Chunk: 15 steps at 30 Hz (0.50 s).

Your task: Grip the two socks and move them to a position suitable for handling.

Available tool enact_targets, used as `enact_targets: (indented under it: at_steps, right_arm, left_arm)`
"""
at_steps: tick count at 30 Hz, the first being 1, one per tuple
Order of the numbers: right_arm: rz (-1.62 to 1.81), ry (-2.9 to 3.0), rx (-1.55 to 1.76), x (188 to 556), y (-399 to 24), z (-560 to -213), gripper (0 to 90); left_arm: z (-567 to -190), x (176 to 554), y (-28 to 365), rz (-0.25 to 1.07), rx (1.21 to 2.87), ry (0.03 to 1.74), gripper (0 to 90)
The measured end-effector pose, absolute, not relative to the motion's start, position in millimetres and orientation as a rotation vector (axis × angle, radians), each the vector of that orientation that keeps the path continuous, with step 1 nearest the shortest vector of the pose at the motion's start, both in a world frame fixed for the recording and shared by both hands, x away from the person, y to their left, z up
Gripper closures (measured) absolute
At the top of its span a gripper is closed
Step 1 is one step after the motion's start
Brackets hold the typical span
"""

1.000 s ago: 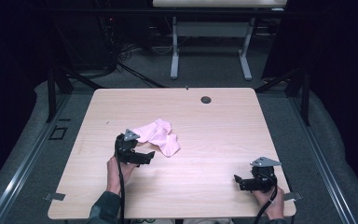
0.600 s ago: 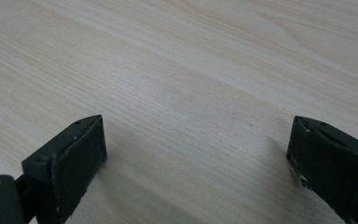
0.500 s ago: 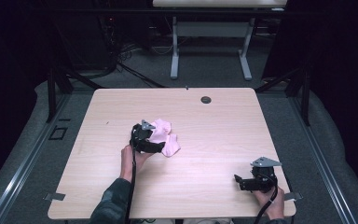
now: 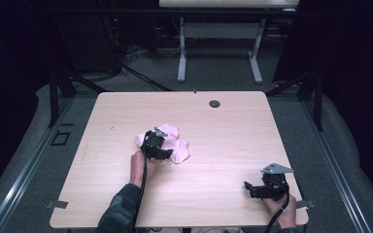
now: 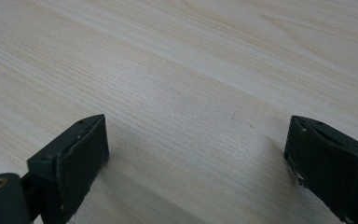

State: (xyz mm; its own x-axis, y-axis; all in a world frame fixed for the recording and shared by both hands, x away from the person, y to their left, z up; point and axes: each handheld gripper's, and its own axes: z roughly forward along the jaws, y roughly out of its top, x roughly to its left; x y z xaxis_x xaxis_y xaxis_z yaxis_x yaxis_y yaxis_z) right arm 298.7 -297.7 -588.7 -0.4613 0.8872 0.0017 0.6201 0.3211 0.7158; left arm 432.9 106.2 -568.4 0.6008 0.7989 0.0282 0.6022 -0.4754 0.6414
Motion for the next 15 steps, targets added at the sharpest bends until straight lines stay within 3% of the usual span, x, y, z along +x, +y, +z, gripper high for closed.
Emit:
enact_targets:
  at_steps: [7,15]
  right_arm:
    - [0.933,2.196,1.338,298.6,-297.6,-588.9,6.1]
    - [0.934,2.19,1.342,298.3,-297.5,-588.9,6.7]
  left_arm:
    - [-569.5,434.0,105.4,0.456,2.236,1.115,52.3]
    - [-568.7,432.4,104.2,0.504,2.252,1.119,75.5]
